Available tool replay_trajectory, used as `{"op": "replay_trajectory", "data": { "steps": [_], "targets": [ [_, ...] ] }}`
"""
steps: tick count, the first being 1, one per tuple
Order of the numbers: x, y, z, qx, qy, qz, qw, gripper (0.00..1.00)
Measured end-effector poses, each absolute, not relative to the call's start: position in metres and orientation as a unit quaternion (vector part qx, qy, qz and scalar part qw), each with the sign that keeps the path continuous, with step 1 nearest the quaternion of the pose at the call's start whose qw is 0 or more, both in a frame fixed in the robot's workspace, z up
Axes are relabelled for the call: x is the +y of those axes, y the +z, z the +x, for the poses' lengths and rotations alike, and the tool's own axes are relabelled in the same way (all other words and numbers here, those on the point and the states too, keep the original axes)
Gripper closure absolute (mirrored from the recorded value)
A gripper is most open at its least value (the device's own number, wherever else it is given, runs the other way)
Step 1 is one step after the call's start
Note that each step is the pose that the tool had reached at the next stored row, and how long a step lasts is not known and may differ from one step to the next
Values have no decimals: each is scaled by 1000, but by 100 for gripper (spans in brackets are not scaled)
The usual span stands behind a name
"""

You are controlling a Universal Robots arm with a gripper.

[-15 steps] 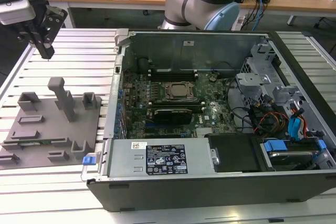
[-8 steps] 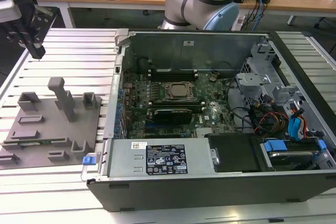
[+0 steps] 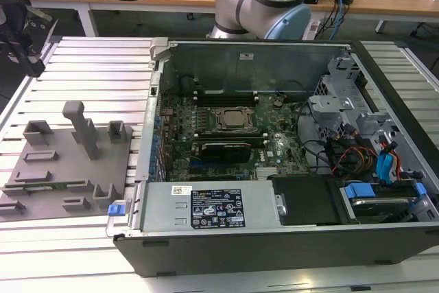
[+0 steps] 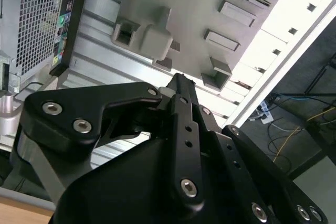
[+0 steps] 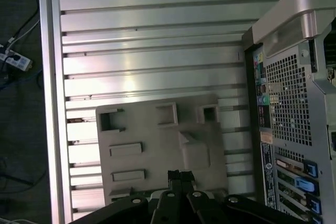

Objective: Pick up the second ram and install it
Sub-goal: 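Reach for the second ram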

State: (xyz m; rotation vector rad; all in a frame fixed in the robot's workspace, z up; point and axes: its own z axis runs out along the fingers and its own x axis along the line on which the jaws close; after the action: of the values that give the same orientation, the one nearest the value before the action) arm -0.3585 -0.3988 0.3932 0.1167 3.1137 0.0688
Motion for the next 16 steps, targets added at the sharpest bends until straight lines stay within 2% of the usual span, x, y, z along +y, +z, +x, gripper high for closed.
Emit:
{"op": "replay_trajectory", "data": {
  "steps": [8, 16],
  "targets": [
    [-399, 393, -386, 999, 22, 37, 12, 90],
    [-407, 393, -386, 999, 22, 37, 12, 90]
  ]
}}
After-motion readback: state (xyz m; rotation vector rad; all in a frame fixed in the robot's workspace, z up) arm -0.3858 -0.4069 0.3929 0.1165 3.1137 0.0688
